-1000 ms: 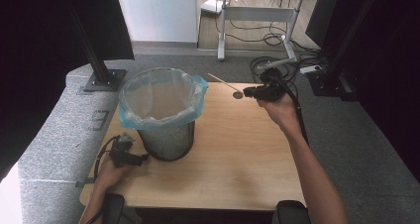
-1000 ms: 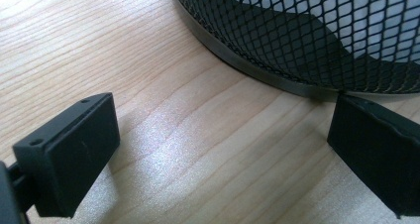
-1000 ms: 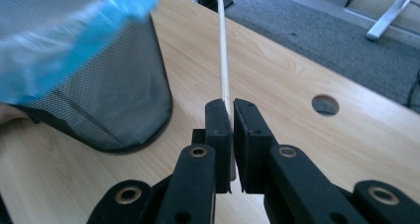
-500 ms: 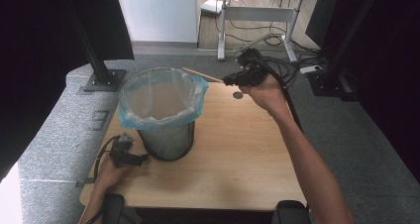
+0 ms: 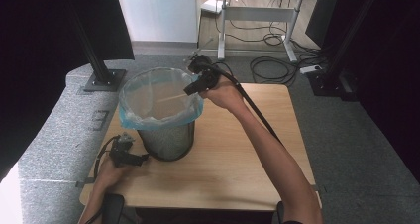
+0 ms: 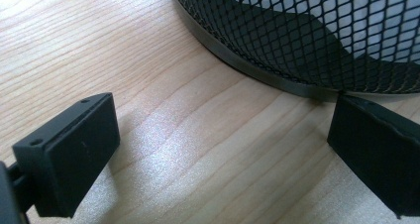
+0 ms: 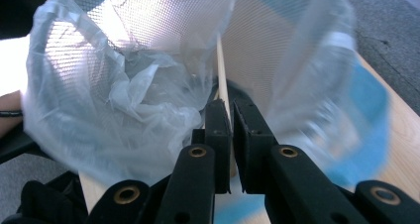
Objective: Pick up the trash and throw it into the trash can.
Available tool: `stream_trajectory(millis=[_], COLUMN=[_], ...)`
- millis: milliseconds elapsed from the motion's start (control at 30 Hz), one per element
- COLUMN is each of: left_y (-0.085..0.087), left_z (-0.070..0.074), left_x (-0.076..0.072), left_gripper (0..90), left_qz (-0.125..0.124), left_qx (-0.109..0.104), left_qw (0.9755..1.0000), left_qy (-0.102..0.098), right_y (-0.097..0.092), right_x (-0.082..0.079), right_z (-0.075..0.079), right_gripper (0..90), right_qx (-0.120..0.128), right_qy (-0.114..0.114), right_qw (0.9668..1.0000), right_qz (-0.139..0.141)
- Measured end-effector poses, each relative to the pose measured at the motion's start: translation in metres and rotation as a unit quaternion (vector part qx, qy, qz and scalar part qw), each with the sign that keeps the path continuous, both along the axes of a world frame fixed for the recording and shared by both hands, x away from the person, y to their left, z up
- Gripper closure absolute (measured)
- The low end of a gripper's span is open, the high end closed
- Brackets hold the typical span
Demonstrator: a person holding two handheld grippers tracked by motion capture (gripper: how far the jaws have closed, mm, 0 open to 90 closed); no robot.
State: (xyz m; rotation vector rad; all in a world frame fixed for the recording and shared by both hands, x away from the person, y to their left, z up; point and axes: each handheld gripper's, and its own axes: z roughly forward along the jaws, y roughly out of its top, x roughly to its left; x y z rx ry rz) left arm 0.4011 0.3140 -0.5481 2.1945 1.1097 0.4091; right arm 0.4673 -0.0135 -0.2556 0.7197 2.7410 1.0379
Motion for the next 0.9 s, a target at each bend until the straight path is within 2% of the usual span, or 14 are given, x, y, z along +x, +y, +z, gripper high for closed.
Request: stream_trajectory(millis=[33, 67, 133, 167, 233, 267, 367, 433, 500, 900], left_y=[0.0, 0.0, 0.0, 0.0, 0.0, 0.0, 0.0, 0.0, 0.0, 0.0], left_z=[0.0, 0.0, 0.0, 0.0, 0.0, 0.0, 0.0, 0.0, 0.0, 0.0], left_x=[0.0, 0.0, 0.0, 0.0, 0.0, 0.0, 0.0, 0.0, 0.0, 0.0], left_gripper=[0.0, 0.0, 0.0, 0.0, 0.0, 0.0, 0.0, 0.0, 0.0, 0.0], left_qz=[0.0, 0.0, -0.001, -0.001, -0.002, -0.002, -0.002, -0.002, -0.002, -0.002], left_qx=[0.0, 0.0, 0.001, 0.001, 0.001, 0.001, 0.001, 0.001, 0.001, 0.001], left_qw=[1.0, 1.0, 1.0, 1.0, 1.0, 1.0, 1.0, 1.0, 1.0, 1.0], left_qy=[0.0, 0.0, 0.0, 0.0, 0.0, 0.0, 0.0, 0.0, 0.0, 0.0], right_y=[0.004, 0.008, 0.01, 0.01, 0.007, 0.007, -0.003, -0.006, -0.017, -0.06], right_x=[0.001, 0.002, 0.004, 0.006, 0.009, 0.009, 0.009, 0.008, 0.007, 0.005], right_z=[-0.002, -0.003, -0.004, -0.005, -0.007, -0.007, -0.009, -0.008, -0.008, -0.015], right_gripper=[83.1, 76.3, 53.2, 44.6, 21.5, 21.5, 11.2, 9.6, 2.4, 0.0], right_qx=[0.001, 0.002, 0.014, 0.019, 0.016, 0.016, 0.002, 0.002, 0.011, 0.025], right_qy=[0.001, -0.001, -0.017, -0.02, -0.038, -0.038, -0.057, -0.06, -0.071, -0.082], right_qw=[1.0, 1.0, 0.9998, 0.9996, 0.9991, 0.9991, 0.998, 0.9977, 0.9966, 0.9941], right_qz=[0.003, 0.004, 0.001, 0.002, -0.013, -0.013, -0.028, -0.031, -0.041, -0.067])
